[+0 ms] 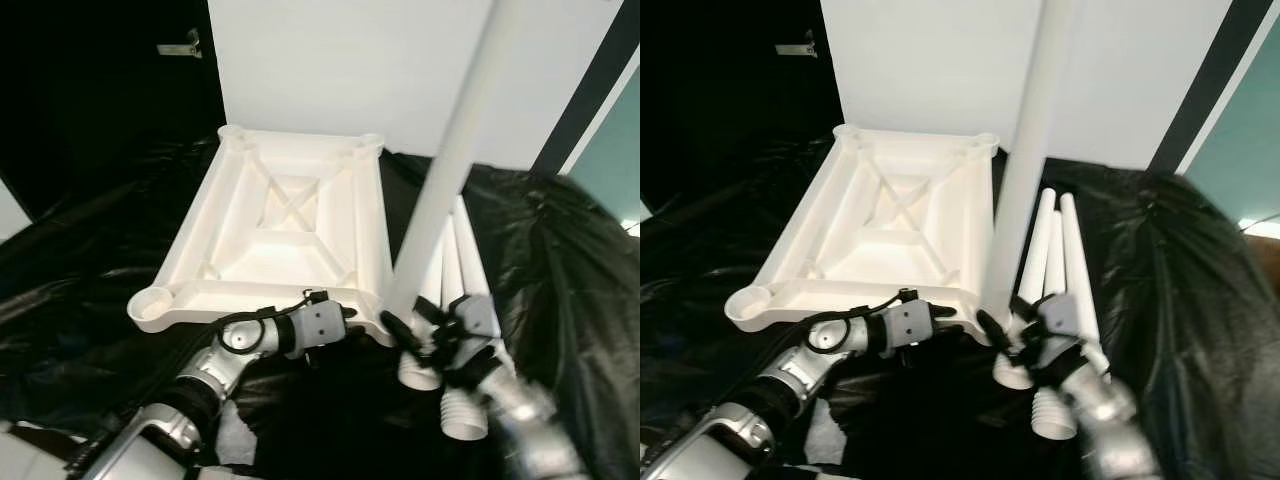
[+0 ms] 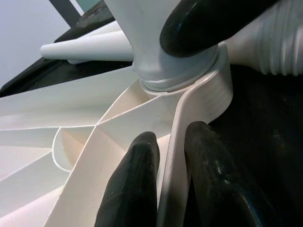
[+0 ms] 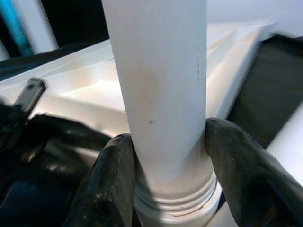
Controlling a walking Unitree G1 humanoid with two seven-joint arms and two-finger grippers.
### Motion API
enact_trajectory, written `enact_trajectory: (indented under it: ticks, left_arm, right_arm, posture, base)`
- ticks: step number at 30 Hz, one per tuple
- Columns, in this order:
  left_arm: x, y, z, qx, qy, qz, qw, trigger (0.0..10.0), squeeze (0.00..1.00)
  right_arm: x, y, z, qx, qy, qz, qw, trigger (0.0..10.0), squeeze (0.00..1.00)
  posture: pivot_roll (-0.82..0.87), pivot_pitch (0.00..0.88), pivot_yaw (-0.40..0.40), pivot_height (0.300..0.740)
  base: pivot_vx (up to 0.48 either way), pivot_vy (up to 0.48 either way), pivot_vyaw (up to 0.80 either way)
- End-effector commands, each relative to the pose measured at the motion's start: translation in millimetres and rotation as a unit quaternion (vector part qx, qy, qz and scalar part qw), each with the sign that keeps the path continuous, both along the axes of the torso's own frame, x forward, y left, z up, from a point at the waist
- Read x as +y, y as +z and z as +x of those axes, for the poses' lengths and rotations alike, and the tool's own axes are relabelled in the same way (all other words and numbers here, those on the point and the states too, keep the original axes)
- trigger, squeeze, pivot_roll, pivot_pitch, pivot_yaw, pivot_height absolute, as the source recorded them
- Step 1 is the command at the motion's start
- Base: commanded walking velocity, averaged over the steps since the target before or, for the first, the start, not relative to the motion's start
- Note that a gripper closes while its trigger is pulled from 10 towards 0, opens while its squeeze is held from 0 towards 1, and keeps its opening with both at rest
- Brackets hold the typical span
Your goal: Building children table
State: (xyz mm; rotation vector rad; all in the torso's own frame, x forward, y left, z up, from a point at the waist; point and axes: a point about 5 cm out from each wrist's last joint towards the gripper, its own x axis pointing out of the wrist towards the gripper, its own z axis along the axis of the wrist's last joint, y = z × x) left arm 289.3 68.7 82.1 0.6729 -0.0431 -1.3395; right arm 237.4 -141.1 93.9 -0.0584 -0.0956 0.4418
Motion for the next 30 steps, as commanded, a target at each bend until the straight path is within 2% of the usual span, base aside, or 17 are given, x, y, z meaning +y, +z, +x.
enact_trajectory:
  ticks: [1,3,5,10,11,12,14,17,18,19,21,22,24,27,28,29,30]
  left_arm:
    - [6.0,-33,-25.7,0.066,-0.072,0.087,0.991,10.0,0.0]
    - [7.1,-33,-26.0,0.066,-0.072,0.088,0.991,10.0,0.0]
    - [12.4,-34,-26.1,0.068,-0.067,0.092,0.991,10.0,0.0]
    - [15.4,-35,-26.2,0.069,-0.063,0.094,0.991,10.0,0.0]
    - [15.3,-35,-26.0,0.069,-0.062,0.094,0.991,10.0,0.0]
    - [14.6,-35,-25.6,0.068,-0.061,0.093,0.991,10.0,0.0]
    - [14.6,-35,-25.6,0.068,-0.061,0.093,0.991,10.0,0.0]
    - [13.2,-34,-25.3,0.068,-0.061,0.092,0.992,10.0,0.0]
    - [12.6,-34,-25.2,0.068,-0.061,0.091,0.992,10.0,0.0]
    - [12.6,-34,-25.2,0.068,-0.061,0.091,0.992,10.0,0.0]
    - [11.6,-34,-24.9,0.067,-0.063,0.092,0.991,10.0,0.0]
    - [11.6,-34,-24.9,0.067,-0.063,0.092,0.991,10.0,0.0]
    - [10.0,-34,-24.9,0.067,-0.068,0.092,0.991,10.0,0.0]
    - [8.8,-34,-24.8,0.066,-0.069,0.092,0.991,10.0,0.0]
    - [7.5,-34,-24.7,0.066,-0.07,0.092,0.991,10.0,0.0]
    - [6.1,-34,-24.6,0.066,-0.071,0.091,0.991,10.0,0.0]
    - [6.1,-34,-24.6,0.066,-0.071,0.091,0.991,10.0,0.0]
  right_arm:
    - [-14.8,2,-0.7,-0.023,-0.097,-0.016,0.995,0.0,0.0]
    - [-13.8,1,-2.2,-0.024,-0.107,-0.018,0.994,0.0,0.0]
    - [-20.3,1,-0.5,-0.023,-0.132,-0.021,0.991,0.0,0.0]
    - [-21.4,-1,1.2,-0.015,-0.136,-0.022,0.99,0.0,0.0]
    - [-16.8,-4,2.5,-0.009,-0.126,-0.021,0.992,10.0,0.0]
    - [-12.7,-5,5.2,-0.003,-0.11,-0.016,0.994,10.0,1.0]
    - [-12.7,-5,5.2,-0.003,-0.11,-0.016,0.994,10.0,1.0]
    - [-9.0,-4,13.6,0.007,-0.071,-0.023,0.997,10.0,1.0]
    - [-11.8,0,18.5,0.003,-0.056,-0.03,0.998,10.0,0.0]
    - [-11.8,0,18.5,0.003,-0.056,-0.03,0.998,10.0,0.0]
    - [-20.3,7,26.3,0.011,-0.002,-0.057,0.998,10.0,0.0]
    - [-20.3,7,26.3,0.011,-0.002,-0.057,0.998,10.0,0.0]
    - [-29.5,9,26.8,0.04,0.065,-0.08,0.994,10.0,0.0]
    - [-32.9,9,25.0,0.052,0.094,-0.089,0.99,10.0,0.0]
    - [-35.6,8,21.5,0.063,0.127,-0.098,0.985,7.6,0.0]
    - [-38.4,8,17.8,0.074,0.156,-0.101,0.98,0.0,0.0]
    - [-38.4,8,17.8,0.074,0.156,-0.101,0.98,0.0,0.0]
  posture:
    - [0.1,0.0,-0.056,0.74]
    - [0.1,0.0,-0.056,0.74]
    - [0.11,0.0,-0.057,0.74]
    - [0.11,0.0,-0.06,0.74]
    - [0.12,0.0,-0.058,0.74]
    - [0.11,0.0,-0.058,0.74]
    - [0.11,0.0,-0.058,0.74]
    - [0.11,0.0,-0.055,0.74]
    - [0.11,0.0,-0.053,0.74]
    - [0.11,0.0,-0.053,0.74]
    - [0.09,0.0,-0.045,0.74]
    - [0.09,0.0,-0.045,0.74]
    - [0.08,0.0,-0.045,0.74]
    - [0.08,0.0,-0.045,0.74]
    - [0.08,0.0,-0.047,0.74]
    - [0.07,0.0,-0.049,0.74]
    - [0.07,0.0,-0.049,0.74]
  base:
    - [0.0,0.0,0.0]
    - [0.0,0.0,0.0]
    - [0.0,0.0,0.0]
    - [0.0,0.0,0.0]
    - [0.0,0.0,0.0]
    - [0.0,0.0,0.0]
    - [0.0,0.0,0.0]
    - [0.0,0.0,0.0]
    - [0.0,0.0,0.0]
    - [0.0,0.0,0.0]
    - [0.0,0.0,0.0]
    - [0.0,0.0,0.0]
    - [0.0,0.0,0.0]
    - [0.0,0.0,0.0]
    - [0.0,0.0,0.0]
    - [0.0,0.0,0.0]
    - [0.0,0.0,0.0]
